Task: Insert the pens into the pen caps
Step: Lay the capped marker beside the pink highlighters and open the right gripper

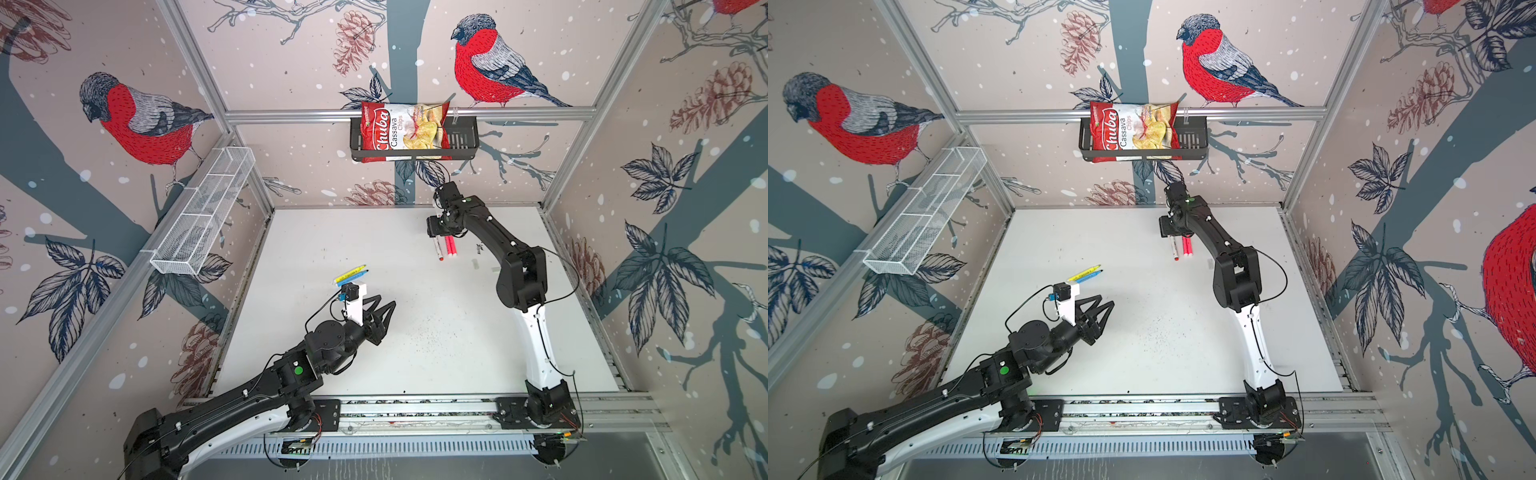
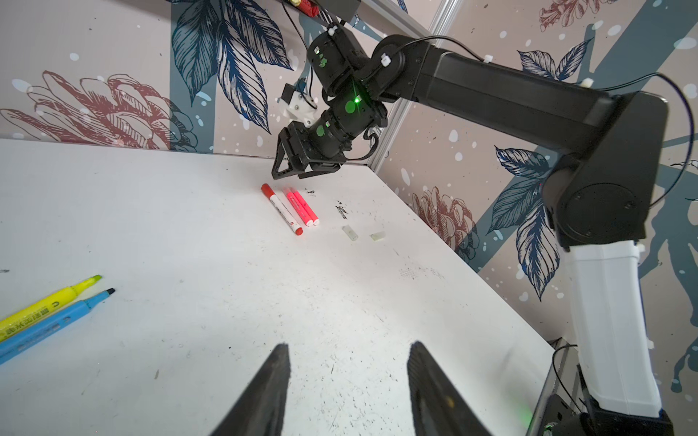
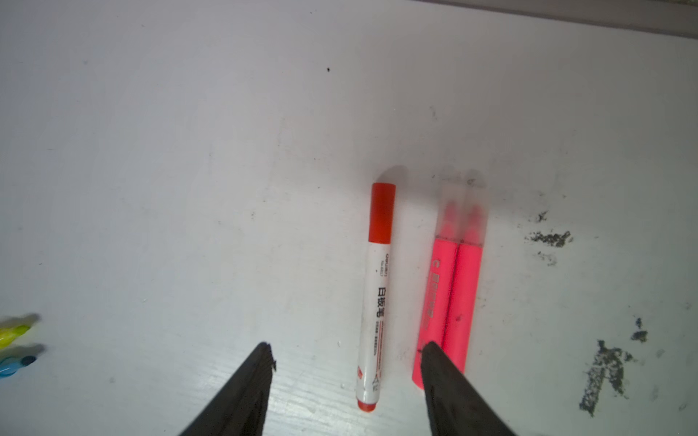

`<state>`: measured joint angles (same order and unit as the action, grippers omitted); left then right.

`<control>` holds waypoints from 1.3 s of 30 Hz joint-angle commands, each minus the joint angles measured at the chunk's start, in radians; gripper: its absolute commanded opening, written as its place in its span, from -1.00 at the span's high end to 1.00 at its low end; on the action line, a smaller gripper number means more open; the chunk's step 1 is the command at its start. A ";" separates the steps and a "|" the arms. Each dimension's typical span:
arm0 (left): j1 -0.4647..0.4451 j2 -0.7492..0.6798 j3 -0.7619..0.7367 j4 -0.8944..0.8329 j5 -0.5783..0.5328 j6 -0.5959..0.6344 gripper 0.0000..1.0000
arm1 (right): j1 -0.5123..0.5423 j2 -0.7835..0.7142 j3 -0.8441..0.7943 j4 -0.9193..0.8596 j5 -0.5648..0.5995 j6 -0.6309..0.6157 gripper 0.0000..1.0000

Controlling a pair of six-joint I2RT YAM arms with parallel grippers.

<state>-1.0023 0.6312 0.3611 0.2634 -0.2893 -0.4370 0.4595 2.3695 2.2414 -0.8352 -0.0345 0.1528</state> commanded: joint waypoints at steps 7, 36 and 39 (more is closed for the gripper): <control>0.001 -0.017 0.006 -0.022 -0.020 0.013 -0.03 | 0.051 0.064 -0.039 0.087 -0.189 0.007 -0.28; 0.002 -0.189 -0.019 -0.168 -0.112 -0.006 -0.03 | -0.004 0.126 -0.085 0.084 -0.005 0.071 -0.31; 0.001 -0.193 -0.012 -0.182 -0.120 -0.002 -0.03 | -0.002 0.108 -0.092 0.087 0.000 0.072 -0.31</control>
<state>-1.0023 0.4412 0.3454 0.0952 -0.3908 -0.4408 0.4568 2.4931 2.1551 -0.6868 -0.0547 0.2115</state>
